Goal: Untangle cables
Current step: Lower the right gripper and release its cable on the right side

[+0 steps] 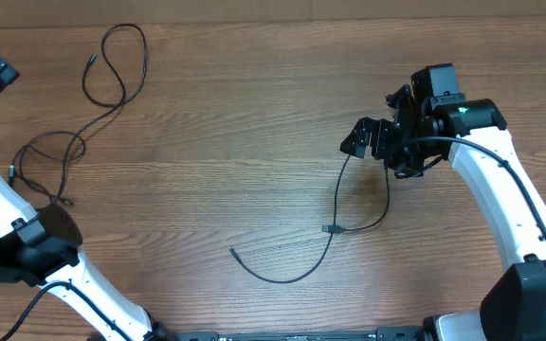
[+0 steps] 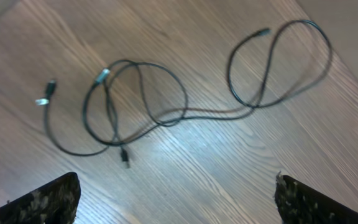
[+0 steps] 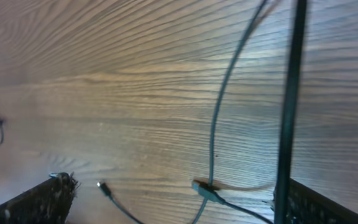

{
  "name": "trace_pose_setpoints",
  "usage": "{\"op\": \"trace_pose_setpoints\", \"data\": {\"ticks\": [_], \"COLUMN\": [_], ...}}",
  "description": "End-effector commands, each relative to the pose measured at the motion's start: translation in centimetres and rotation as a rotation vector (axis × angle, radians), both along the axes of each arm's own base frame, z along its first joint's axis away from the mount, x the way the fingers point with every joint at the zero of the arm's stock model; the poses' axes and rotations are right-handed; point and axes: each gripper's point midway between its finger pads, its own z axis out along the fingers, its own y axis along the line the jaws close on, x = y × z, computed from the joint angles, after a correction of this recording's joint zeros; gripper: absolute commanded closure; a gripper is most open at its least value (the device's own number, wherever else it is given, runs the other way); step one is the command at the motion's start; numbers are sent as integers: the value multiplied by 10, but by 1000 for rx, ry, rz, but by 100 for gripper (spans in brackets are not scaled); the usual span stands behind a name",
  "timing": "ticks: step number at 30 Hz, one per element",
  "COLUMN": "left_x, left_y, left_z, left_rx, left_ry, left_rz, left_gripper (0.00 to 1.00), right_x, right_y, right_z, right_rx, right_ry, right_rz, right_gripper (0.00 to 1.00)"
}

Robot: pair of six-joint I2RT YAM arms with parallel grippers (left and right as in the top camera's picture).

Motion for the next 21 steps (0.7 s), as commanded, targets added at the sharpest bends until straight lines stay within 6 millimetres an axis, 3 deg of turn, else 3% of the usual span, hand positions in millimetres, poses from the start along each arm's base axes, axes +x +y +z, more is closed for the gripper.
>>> {"op": "trace_pose_setpoints", "data": {"ticks": [1, 7, 12, 15, 19, 21], "left_x": [8, 22, 35, 45, 55, 59], "left_y": [-17, -47, -77, -109, -165, -196], "left_z": [2, 4, 6, 8, 12, 14], "left_rx": [-25, -62, -98, -130, -171, -183], "left_ry": [-19, -49, -76, -100, -128, -136], "left_rz": [-76, -195, -309, -420, -600, -691], "left_gripper": [0, 0, 0, 0, 0, 1], "right_x": [-1, -23, -30, -29, -17, -14], "right_y": [20, 66, 68, 60, 16, -2], "right_z": [13, 57, 61, 48, 7, -3], "right_rx": [111, 446, 477, 392, 71, -31], "right_ry": [-52, -215, -231, -195, -37, -1], "right_rz": [128, 448, 490, 466, 222, 140], "right_gripper": [0, 0, 0, 0, 0, 0]}}
